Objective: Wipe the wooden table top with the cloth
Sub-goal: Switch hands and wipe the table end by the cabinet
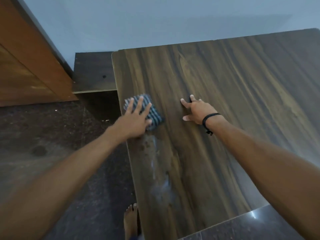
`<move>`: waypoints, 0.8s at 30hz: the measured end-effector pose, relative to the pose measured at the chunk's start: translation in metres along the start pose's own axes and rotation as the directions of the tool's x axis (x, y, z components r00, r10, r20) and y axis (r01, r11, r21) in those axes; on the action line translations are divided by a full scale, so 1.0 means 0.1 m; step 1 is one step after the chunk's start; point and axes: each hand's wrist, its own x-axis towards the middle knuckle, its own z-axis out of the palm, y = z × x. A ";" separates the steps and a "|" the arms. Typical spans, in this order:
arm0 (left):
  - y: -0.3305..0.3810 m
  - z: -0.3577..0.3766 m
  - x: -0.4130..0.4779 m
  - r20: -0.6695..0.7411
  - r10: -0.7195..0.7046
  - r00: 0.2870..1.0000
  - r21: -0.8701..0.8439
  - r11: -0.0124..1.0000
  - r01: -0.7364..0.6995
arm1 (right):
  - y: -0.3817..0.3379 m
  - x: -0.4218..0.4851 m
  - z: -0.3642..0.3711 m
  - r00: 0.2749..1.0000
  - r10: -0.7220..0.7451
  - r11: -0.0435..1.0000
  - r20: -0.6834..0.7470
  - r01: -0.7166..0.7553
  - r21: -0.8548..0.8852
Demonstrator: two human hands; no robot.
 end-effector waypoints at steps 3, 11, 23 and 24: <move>0.01 0.28 -0.32 0.126 0.131 0.983 0.185 0.971 -0.153 | -0.08 -0.04 -0.04 0.999 0.032 0.999 0.029 -0.031 -0.022; -0.04 0.00 0.14 0.010 -0.010 1.000 0.067 0.998 0.010 | -0.12 -0.11 -0.10 0.994 0.053 0.996 0.097 -0.045 -0.078; 0.03 0.40 -0.26 -0.057 0.197 0.979 0.229 0.957 -0.179 | -0.10 -0.25 0.09 0.994 0.102 0.993 0.028 -0.104 0.047; 0.12 0.48 -0.42 -0.054 0.294 0.954 0.305 0.915 -0.265 | -0.11 -0.25 0.08 0.994 0.101 0.994 0.034 -0.103 0.044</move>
